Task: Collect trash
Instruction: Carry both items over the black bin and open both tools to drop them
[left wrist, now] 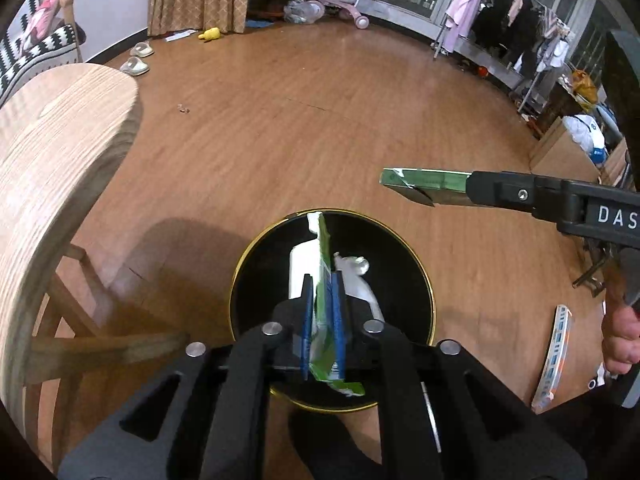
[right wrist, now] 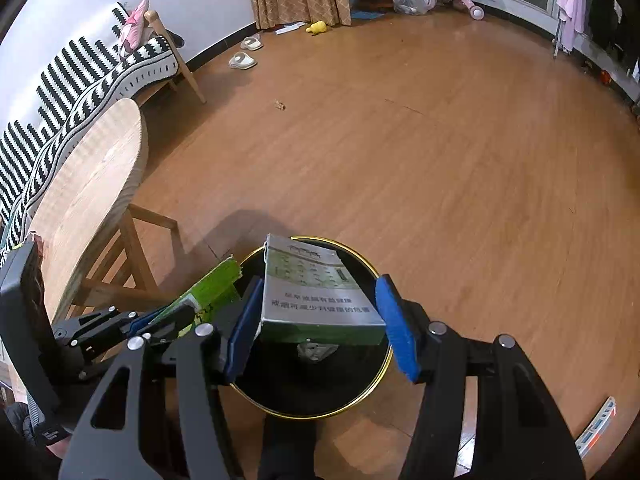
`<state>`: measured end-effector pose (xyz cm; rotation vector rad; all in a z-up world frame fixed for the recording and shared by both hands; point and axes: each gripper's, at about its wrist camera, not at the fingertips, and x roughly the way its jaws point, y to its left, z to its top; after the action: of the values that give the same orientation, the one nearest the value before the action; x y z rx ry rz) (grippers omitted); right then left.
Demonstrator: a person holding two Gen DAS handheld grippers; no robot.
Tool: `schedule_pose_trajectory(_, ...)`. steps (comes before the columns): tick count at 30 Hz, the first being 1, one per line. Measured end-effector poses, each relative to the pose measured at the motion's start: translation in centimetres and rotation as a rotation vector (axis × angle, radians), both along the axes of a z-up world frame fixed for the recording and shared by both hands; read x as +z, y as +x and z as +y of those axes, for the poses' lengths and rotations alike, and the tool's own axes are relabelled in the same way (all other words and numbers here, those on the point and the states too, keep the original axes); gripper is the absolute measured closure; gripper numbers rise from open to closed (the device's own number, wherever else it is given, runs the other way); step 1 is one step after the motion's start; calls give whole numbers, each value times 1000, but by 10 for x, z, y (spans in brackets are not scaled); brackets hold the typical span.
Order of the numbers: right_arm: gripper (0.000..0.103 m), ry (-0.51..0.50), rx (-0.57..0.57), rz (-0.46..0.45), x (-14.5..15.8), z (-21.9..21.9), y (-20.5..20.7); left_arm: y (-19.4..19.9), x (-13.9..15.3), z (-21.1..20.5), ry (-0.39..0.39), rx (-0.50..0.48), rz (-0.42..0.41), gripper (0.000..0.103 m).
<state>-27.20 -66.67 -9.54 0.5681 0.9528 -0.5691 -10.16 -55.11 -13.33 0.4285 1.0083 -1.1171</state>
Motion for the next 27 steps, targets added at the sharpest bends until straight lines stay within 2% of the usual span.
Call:
schedule_pose_trajectory(1, 46, 0, 2, 0, 0, 0, 1, -3, 1, -1, 2, -2, 2, 64)
schedule_pose_trajectory(3, 46, -1, 5, 2, 0, 0, 2, -2, 3, 2, -12, 8, -4, 34)
schedule_pose_trajectory(11, 46, 9, 21, 8, -4, 4, 5, -2, 14, 10, -26, 17, -15, 31)
schedule_pose_trajectory(16, 45, 18, 46, 17, -4, 9, 11, 0, 30, 22, -57, 21, -18, 23)
schedule_pose_trajectory(17, 43, 18, 47, 18, -4, 9, 13, 1, 33, 26, -65, 23, -18, 23)
schedule_pose_trajectory(19, 28, 11, 43, 13, 0, 12, 15, 3, 40, 33, -75, 29, -21, 21)
schedule_pose_trajectory(27, 24, -17, 68, -36, 26, 38, 38, 19, 78, 87, -119, 101, -66, 10)
